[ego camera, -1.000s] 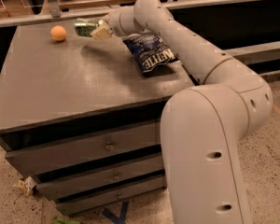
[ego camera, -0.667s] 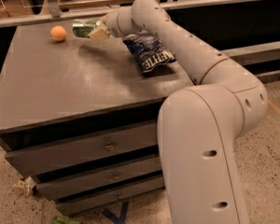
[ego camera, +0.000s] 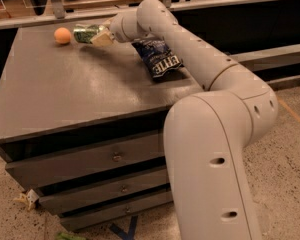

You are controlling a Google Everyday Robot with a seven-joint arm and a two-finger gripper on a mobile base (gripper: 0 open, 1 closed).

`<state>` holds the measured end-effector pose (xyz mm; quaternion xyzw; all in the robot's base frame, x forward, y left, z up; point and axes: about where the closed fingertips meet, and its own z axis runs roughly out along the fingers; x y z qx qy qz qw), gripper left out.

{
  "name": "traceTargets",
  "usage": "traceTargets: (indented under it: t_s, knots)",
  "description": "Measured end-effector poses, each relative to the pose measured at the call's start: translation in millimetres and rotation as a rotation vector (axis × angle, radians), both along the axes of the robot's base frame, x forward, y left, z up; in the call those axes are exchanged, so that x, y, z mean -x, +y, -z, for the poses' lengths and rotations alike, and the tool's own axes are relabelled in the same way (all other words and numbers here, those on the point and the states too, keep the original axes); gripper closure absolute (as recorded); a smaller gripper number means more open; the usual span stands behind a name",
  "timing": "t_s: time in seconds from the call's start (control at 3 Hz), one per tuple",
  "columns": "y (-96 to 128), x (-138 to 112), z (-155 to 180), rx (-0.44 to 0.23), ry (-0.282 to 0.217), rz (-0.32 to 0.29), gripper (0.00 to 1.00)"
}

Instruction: Move green can near orange

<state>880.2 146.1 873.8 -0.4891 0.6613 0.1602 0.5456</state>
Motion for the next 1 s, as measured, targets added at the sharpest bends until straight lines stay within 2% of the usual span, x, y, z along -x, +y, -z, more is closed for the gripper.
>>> traceTargets:
  t_s: [0.33,0.67,1.0]
  knots:
    - [2.3,0.5,4.7,0.0,0.011,-0.005,1.0]
    - [3.3,1.0,9.5,-0.016,0.029,-0.005,0.83]
    - [3.2,0.9,10.2,-0.031,0.037,-0.004,0.6]
